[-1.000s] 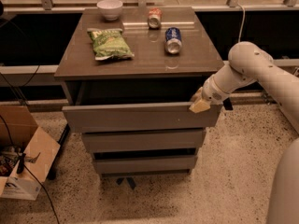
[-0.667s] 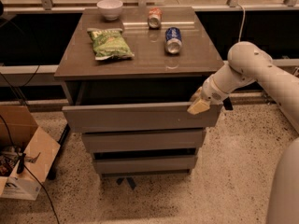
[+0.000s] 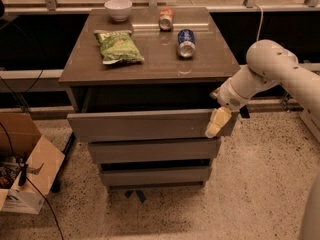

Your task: Open top drawer

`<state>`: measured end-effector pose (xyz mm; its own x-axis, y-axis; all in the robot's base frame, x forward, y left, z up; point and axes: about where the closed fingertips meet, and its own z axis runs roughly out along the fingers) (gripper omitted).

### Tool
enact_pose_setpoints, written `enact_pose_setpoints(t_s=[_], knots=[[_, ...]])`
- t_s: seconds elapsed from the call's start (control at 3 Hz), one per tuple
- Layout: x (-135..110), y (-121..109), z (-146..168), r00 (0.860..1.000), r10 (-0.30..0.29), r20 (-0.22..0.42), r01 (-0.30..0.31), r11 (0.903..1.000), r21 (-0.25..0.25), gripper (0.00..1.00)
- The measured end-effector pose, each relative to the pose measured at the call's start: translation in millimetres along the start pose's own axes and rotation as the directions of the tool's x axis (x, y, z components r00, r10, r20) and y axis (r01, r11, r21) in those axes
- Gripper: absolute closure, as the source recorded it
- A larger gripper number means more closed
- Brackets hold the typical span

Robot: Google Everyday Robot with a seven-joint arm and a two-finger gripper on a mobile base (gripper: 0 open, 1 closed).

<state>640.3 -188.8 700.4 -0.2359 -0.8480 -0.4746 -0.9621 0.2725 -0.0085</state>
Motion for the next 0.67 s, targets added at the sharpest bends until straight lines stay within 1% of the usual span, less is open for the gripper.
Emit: enact_pose_setpoints(t_s=[0.33, 0.67], knots=[[0, 0, 0, 1.000, 0.001, -0.001, -0.001, 1.0000, 0.000, 0.00], [11, 0, 5, 1.000, 0.030, 0.009, -0.030, 0.9992, -0.028, 0.00]])
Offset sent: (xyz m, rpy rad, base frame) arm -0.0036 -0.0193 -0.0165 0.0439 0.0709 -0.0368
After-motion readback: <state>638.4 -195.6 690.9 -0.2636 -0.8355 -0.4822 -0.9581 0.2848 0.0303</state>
